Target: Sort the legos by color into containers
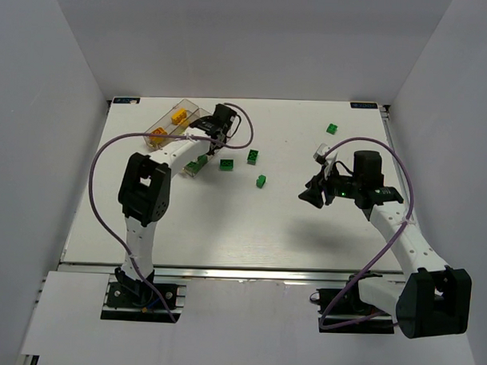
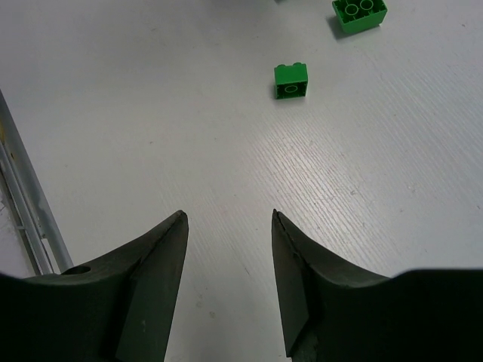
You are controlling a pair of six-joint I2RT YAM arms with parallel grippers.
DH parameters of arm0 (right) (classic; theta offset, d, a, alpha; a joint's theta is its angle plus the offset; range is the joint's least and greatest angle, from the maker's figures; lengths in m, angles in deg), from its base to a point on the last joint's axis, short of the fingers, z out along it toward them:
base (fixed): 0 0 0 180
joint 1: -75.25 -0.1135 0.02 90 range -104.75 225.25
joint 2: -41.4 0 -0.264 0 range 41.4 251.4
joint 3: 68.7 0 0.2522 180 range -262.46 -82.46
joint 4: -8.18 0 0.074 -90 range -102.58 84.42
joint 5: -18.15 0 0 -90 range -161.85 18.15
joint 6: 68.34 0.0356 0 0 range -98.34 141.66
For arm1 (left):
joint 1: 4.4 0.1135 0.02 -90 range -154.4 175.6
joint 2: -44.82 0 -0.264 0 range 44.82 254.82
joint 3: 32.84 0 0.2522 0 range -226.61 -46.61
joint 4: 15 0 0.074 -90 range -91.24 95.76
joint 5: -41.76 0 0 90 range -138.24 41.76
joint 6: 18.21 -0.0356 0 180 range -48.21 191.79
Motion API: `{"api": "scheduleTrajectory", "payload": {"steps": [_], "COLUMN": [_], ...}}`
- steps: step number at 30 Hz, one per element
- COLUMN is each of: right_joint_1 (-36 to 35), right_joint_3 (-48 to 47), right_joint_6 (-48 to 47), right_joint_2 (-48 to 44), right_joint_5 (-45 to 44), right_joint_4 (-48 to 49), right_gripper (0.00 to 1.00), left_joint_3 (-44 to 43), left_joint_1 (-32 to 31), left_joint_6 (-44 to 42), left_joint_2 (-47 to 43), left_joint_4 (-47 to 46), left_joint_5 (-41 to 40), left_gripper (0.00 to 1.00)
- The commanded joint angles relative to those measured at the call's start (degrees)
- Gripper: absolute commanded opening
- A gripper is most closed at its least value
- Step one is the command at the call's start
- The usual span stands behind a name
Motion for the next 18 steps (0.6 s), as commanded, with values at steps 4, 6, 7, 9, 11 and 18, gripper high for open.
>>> {"api": "scheduleTrajectory", "payload": {"steps": [4, 6, 7, 9, 11, 18], "right_joint_1": [0.2, 0.3, 0.3, 0.2, 0.2, 0.2], "right_joint_3": [0.9, 1.0, 0.9, 0.9, 0.5, -0.9], "right_joint_6": [-0.9, -0.9, -1.0, -1.4, -2.1, -2.6], "right_joint_2": [0.0, 0.0, 0.1, 0.4, 0.8, 2.2], "right_joint_5": [0.8, 0.7, 0.6, 0.6, 0.7, 0.7], "right_joint_4": [0.2, 0.5, 0.6, 0.5, -0.1, -1.1], "right_gripper": [0.54, 0.54, 0.55, 0.56, 0.57, 0.57], "left_joint_3": [-2.0, -1.2, -0.6, 1.2, 2.2, 1.4], "left_joint_1": [1.2, 1.2, 1.3, 1.3, 1.3, 1.4], "left_joint_6": [-2.5, -1.7, -1.5, -0.9, -0.4, 6.4], "left_joint_2": [-1.2, -1.6, -1.9, -3.5, -4.7, -9.9], "left_joint_4": [-2.1, -2.4, -2.7, -4.6, -6.4, -5.6], "left_joint_5": [-2.7, -3.0, -3.5, -3.7, -3.8, -0.7], "left_gripper": [0.42, 0.52, 0.56, 0.66, 0.72, 0.7]}}
